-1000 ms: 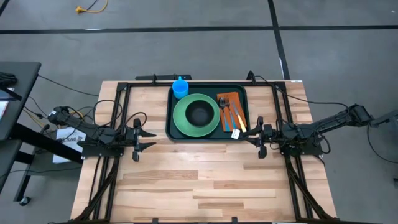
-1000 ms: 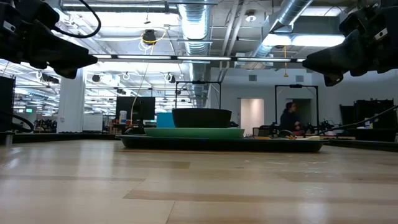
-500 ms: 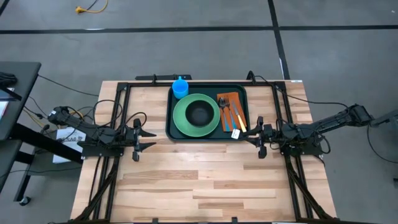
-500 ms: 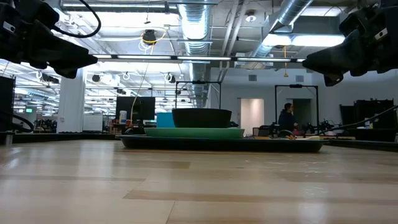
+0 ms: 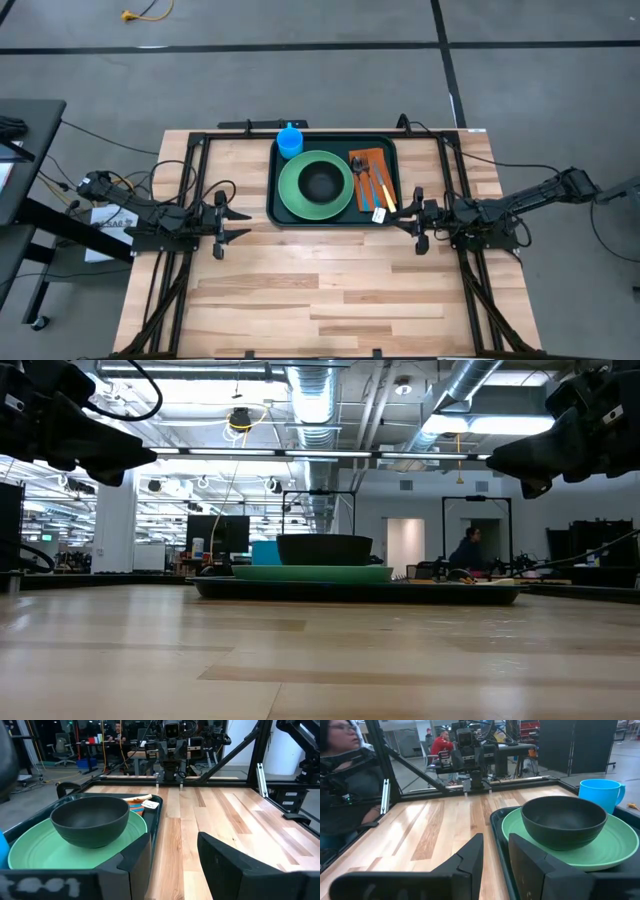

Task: Set up tray
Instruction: Return to Home Position

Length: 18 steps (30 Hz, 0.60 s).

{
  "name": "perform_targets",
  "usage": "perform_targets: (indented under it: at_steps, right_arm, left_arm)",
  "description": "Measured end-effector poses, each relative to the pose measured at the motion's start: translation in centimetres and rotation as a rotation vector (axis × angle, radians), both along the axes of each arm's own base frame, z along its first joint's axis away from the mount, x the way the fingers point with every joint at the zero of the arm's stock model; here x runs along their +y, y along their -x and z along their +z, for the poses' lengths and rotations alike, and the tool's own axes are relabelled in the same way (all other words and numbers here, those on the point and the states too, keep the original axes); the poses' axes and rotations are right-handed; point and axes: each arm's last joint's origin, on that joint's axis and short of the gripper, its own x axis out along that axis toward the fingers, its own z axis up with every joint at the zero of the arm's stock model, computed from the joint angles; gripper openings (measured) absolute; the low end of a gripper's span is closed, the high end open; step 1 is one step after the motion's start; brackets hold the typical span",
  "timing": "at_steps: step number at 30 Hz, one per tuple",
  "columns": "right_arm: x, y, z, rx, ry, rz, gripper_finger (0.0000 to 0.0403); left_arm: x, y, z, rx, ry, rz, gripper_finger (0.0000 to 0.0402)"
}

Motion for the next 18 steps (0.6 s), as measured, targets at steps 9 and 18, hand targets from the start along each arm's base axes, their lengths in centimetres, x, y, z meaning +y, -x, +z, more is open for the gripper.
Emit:
perform_targets:
  at_steps: [9,18]
  right_arm:
    - [0.0,0.0,0.0,0.0,0.0,0.0,0.0086]
    - [0.0,0.0,0.0,0.0,0.0,0.0,0.0086]
  left_arm:
    - [0.0,0.0,-0.02,0.001,0.001,0.0,0.0152]
    - [0.0,0.0,-0.02,0.001,0.0,0.001,0.0152]
